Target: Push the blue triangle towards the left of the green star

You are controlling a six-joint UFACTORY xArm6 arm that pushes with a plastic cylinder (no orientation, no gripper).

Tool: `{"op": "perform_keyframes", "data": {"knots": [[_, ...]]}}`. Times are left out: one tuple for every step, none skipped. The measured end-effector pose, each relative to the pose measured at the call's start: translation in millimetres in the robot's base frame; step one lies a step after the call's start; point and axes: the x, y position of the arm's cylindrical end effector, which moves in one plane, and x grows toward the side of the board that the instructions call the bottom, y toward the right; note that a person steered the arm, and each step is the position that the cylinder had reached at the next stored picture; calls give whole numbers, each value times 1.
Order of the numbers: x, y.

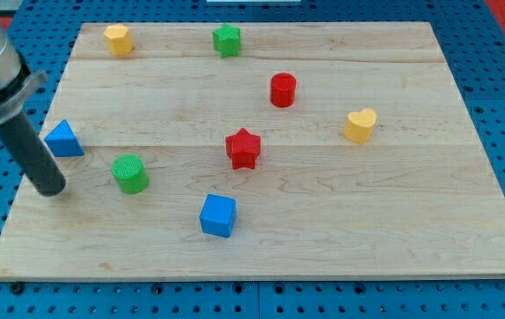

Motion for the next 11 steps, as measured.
{"op": "perform_keyframes", "data": {"knots": [[1, -10], [-47, -12], [-114, -2], [-150, 37], [-162, 19], [-163, -24], [-164, -26], [-165, -9], [-174, 46], [-180, 80], [-189, 17]]}}
